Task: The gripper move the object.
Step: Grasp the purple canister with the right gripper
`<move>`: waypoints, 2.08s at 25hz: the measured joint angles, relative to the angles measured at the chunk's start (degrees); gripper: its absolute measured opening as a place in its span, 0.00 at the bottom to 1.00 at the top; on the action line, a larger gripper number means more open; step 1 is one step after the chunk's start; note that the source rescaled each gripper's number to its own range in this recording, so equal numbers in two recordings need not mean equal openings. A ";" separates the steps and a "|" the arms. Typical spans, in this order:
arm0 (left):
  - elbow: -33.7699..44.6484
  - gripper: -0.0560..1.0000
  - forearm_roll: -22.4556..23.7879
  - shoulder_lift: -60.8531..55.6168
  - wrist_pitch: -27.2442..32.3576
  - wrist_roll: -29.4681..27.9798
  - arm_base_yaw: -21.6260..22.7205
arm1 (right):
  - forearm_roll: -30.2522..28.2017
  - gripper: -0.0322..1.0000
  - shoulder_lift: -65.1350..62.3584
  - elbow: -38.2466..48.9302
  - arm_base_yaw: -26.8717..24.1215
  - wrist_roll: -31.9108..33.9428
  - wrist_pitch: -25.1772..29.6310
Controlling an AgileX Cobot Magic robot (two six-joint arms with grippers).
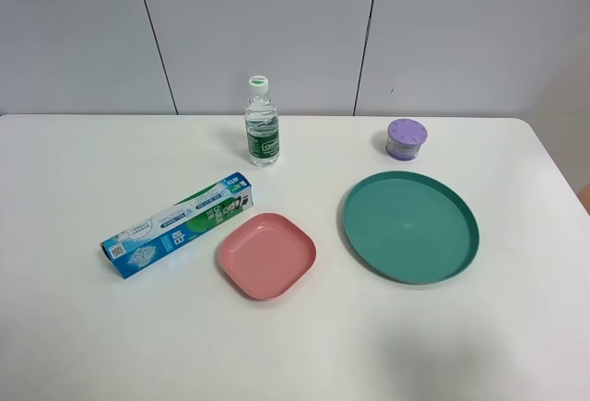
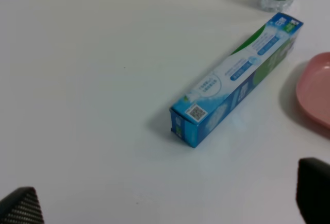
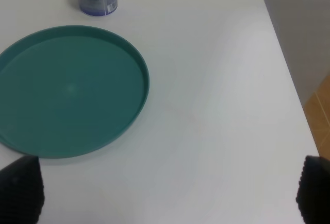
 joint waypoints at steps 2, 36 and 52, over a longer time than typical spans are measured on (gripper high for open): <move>0.00 1.00 0.00 0.00 0.00 0.00 0.00 | 0.00 1.00 0.00 0.00 0.00 0.00 0.00; 0.00 1.00 0.00 0.00 0.00 0.00 0.00 | 0.00 1.00 0.00 0.00 0.00 0.00 0.00; 0.00 1.00 0.00 0.00 0.00 0.00 0.00 | 0.00 1.00 44.10 -18.32 0.00 4.94 -13.28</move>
